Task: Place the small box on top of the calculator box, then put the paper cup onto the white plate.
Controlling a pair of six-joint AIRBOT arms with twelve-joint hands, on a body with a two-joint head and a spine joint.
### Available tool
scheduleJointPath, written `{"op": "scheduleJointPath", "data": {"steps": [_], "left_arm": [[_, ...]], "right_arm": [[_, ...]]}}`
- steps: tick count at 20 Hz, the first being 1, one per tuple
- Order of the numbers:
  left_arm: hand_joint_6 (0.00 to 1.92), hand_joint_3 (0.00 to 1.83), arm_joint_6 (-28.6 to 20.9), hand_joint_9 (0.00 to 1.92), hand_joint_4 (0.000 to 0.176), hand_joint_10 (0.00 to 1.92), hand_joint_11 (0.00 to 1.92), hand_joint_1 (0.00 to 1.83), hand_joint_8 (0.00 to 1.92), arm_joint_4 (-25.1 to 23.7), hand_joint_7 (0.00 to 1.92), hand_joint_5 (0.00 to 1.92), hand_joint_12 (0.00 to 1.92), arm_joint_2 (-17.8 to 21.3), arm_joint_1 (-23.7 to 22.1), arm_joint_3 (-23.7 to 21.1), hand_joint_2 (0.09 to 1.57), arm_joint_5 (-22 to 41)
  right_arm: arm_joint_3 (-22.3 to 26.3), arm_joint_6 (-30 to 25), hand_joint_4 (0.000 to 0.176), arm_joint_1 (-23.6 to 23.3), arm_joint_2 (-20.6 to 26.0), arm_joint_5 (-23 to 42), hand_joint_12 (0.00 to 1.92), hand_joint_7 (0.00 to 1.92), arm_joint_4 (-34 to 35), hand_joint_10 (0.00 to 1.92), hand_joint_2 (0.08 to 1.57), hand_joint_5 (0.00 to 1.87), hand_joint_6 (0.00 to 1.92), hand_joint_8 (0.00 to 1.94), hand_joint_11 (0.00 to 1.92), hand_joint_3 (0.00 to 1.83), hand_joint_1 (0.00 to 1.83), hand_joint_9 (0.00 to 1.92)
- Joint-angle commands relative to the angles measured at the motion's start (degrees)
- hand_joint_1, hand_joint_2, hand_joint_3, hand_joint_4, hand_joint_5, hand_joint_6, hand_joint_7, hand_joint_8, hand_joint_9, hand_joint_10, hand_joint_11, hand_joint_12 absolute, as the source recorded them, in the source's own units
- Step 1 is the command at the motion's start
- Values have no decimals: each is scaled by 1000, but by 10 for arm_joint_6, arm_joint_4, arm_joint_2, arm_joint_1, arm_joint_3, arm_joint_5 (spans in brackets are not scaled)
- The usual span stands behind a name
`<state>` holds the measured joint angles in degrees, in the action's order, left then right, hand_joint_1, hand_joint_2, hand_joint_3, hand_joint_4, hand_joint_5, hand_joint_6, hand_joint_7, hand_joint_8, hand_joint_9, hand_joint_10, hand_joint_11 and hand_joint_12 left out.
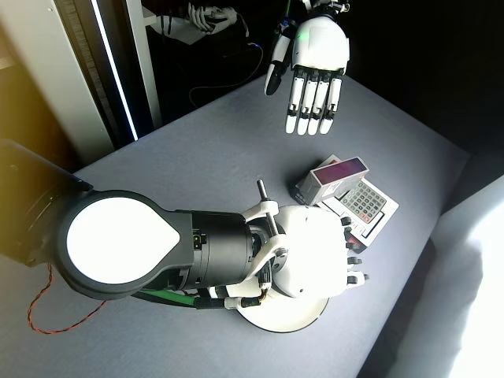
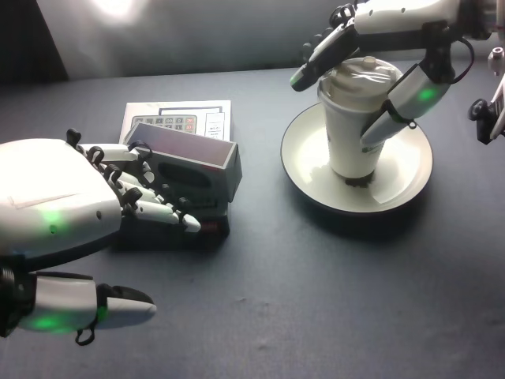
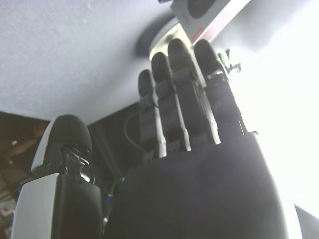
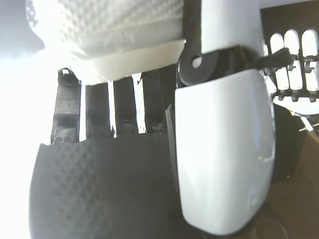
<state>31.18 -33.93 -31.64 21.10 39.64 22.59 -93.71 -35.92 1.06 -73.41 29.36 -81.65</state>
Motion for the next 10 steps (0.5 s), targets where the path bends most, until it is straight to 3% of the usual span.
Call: {"op": "scheduleJointPath", "data": {"steps": [1, 4, 5, 7, 10], "left_arm": [[6, 0, -2, 544, 0, 6, 144, 290, 6, 9, 538, 455, 680, 3, -7, 3, 1282, 50], [4, 0, -2, 544, 0, 5, 146, 275, 5, 8, 537, 453, 680, 3, -7, 3, 1283, 50], [1, 3, -2, 507, 0, 0, 117, 277, 0, 8, 500, 415, 671, 3, -7, 3, 1293, 50], [12, 0, -2, 539, 0, 13, 133, 306, 13, 8, 533, 447, 690, 3, -7, 3, 1284, 50], [1, 1, -4, 507, 0, 0, 116, 330, 0, 8, 509, 417, 691, 3, -7, 3, 1290, 50]], "right_arm": [[-3, -3, 0, -8, 9, 15, 1300, 515, 34, 163, 1020, 503, 30, 0, 0, 0, 1078, 403], [-3, -3, 0, -8, 8, 15, 1277, 473, 34, 140, 991, 443, 6, 0, 0, 0, 1027, 388], [-3, -3, 0, -8, 8, 15, 1045, 274, 34, 70, 981, 237, 0, 0, 0, 0, 1010, 251], [-3, -3, 0, -8, 8, 15, 626, 71, 34, 2, 978, 34, 0, 0, 0, 0, 802, 90], [-3, -4, 0, -8, 8, 14, 220, 0, 34, 0, 972, 0, 0, 0, 0, 0, 754, 0]]}}
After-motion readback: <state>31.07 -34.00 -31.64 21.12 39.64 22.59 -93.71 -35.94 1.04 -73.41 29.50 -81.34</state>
